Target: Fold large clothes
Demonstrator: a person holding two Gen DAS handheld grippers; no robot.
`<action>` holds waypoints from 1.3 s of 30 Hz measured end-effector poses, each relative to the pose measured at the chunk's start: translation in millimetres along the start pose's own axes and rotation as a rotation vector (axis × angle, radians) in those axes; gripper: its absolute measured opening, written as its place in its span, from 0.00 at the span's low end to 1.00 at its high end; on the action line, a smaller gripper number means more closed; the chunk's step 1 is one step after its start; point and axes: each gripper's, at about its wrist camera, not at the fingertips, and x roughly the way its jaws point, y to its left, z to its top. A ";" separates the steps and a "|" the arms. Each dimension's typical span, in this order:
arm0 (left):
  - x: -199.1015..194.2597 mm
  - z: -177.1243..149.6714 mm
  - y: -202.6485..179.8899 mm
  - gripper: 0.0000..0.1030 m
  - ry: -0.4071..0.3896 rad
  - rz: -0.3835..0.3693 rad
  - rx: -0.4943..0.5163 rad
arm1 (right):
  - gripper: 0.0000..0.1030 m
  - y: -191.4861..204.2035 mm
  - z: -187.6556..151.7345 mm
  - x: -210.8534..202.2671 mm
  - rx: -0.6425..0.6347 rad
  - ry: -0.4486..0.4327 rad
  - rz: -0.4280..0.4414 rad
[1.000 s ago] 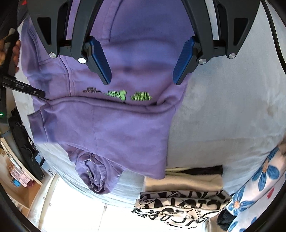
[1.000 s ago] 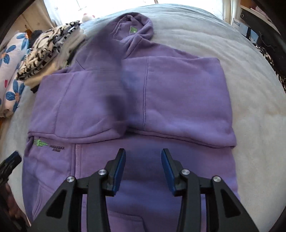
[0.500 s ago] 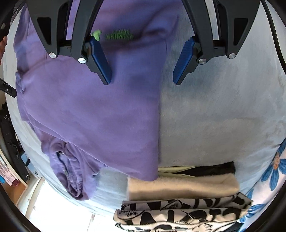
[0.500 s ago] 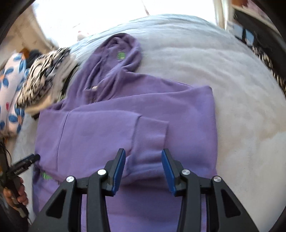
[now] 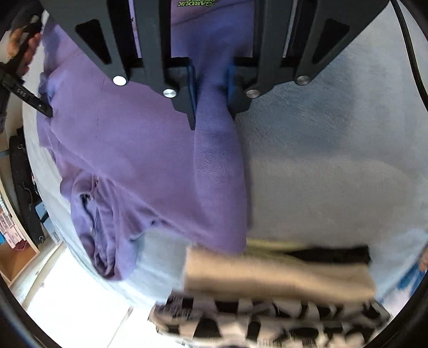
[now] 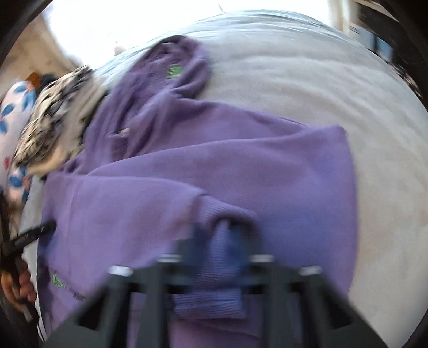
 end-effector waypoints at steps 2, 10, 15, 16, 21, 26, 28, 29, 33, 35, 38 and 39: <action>-11.4 -0.7 -6.4 0.13 -0.074 0.041 0.032 | 0.08 11.6 5.2 -9.5 -0.043 -0.062 -0.019; 8.4 0.5 3.9 0.28 -0.047 0.086 0.011 | 0.13 25.9 13.0 18.7 -0.081 -0.087 -0.164; -20.0 8.7 14.9 0.48 -0.087 0.132 -0.004 | 0.33 13.0 9.5 -8.8 -0.036 -0.091 -0.184; -28.5 11.1 18.8 0.48 -0.101 0.124 -0.015 | 0.33 10.3 7.6 -15.6 -0.028 -0.096 -0.179; -61.9 12.4 18.5 0.49 -0.182 0.101 -0.018 | 0.38 3.0 -0.6 -33.1 0.054 -0.067 -0.130; -68.8 1.5 -29.3 0.48 -0.168 0.079 0.117 | 0.39 28.4 -12.2 -46.6 0.090 -0.134 -0.039; -61.3 -2.6 -44.7 0.47 -0.102 0.028 0.108 | 0.39 50.8 -13.3 -44.6 0.045 -0.117 0.017; -57.5 -4.8 -51.4 0.47 -0.088 0.007 0.107 | 0.39 61.4 -12.2 -41.5 0.025 -0.113 0.036; -31.2 -20.0 -80.3 0.47 -0.061 0.003 0.132 | 0.39 98.2 -15.6 -24.4 -0.050 -0.099 0.070; -11.3 -30.3 -87.9 0.47 -0.026 0.012 0.146 | 0.39 104.8 -20.6 -9.7 -0.061 -0.059 0.099; 7.1 -42.8 -87.3 0.47 -0.011 0.071 0.180 | 0.39 106.9 -30.2 16.5 -0.109 0.017 0.050; 6.0 -44.1 -85.5 0.47 -0.025 0.066 0.190 | 0.36 102.9 -34.1 18.7 -0.126 0.013 0.040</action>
